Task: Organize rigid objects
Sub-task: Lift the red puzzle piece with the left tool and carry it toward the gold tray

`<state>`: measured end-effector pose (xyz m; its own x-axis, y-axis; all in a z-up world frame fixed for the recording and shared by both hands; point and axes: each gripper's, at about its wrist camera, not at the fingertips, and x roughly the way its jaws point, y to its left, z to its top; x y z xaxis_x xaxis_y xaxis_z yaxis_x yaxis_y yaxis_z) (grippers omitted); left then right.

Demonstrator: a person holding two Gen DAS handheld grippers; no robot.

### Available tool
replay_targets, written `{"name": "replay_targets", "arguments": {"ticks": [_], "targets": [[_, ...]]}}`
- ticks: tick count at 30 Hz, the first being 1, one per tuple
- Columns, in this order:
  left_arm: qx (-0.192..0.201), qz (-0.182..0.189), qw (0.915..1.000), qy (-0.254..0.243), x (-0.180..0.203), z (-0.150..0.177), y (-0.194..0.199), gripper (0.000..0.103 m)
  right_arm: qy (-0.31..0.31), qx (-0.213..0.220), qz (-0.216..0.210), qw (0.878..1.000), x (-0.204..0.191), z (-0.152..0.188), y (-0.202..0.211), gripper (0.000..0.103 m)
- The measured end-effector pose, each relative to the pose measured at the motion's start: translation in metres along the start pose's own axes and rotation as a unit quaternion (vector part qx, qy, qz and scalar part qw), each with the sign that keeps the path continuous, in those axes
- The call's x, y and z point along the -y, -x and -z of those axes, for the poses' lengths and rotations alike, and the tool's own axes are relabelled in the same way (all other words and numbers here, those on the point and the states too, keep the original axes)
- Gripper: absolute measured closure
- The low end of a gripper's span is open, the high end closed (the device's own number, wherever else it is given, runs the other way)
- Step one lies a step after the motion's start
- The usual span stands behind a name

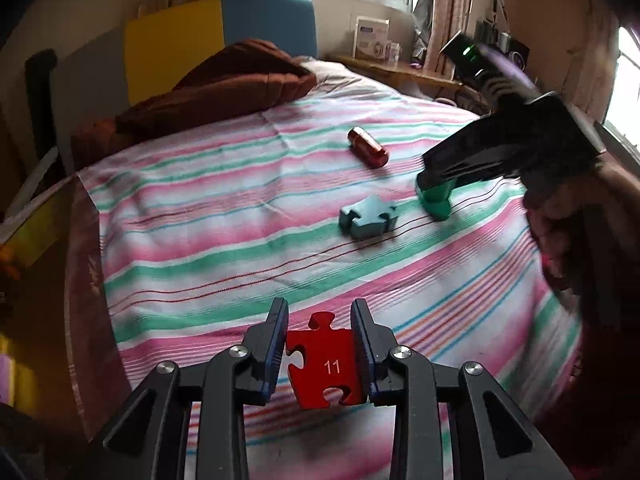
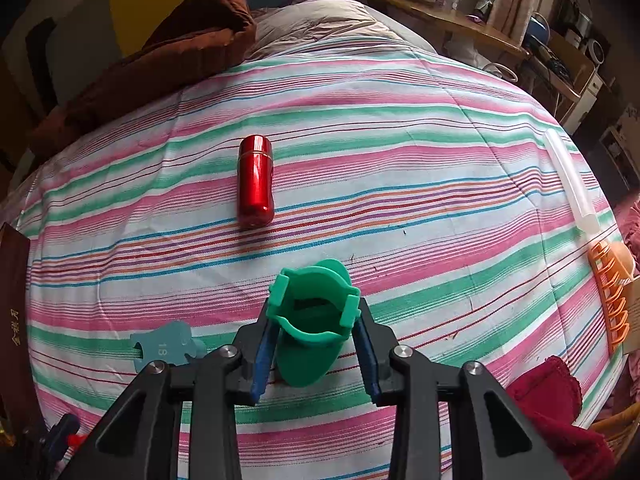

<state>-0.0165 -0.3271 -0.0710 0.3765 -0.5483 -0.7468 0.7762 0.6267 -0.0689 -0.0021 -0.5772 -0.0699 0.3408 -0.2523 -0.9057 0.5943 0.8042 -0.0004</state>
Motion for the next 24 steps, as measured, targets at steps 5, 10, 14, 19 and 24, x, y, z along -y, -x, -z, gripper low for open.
{"name": "replay_targets", "arguments": {"ticks": [5, 10, 14, 19, 24], "targets": [[0.019, 0.001, 0.9998, -0.008, 0.004, -0.002, 0.026, 0.070, 0.001, 0.003, 0.002, 1.000, -0.001, 0.001, 0.001, 0.067], [0.023, -0.002, 0.9997, -0.003, 0.002, -0.001, 0.042, 0.070, 0.003, 0.005, 0.005, 1.000, -0.002, 0.002, 0.001, 0.067], [0.028, -0.004, 0.9996, 0.002, -0.002, 0.001, 0.053, 0.070, 0.005, 0.005, 0.008, 1.000, -0.003, 0.003, 0.002, 0.067], [0.040, -0.006, 0.9992, 0.005, -0.006, 0.003, 0.070, 0.070, 0.006, 0.005, 0.011, 1.000, -0.004, 0.003, 0.002, 0.067], [0.048, -0.005, 0.9988, 0.009, -0.009, 0.004, 0.081, 0.070, 0.007, 0.006, 0.014, 1.000, -0.005, 0.004, 0.002, 0.067]]}}
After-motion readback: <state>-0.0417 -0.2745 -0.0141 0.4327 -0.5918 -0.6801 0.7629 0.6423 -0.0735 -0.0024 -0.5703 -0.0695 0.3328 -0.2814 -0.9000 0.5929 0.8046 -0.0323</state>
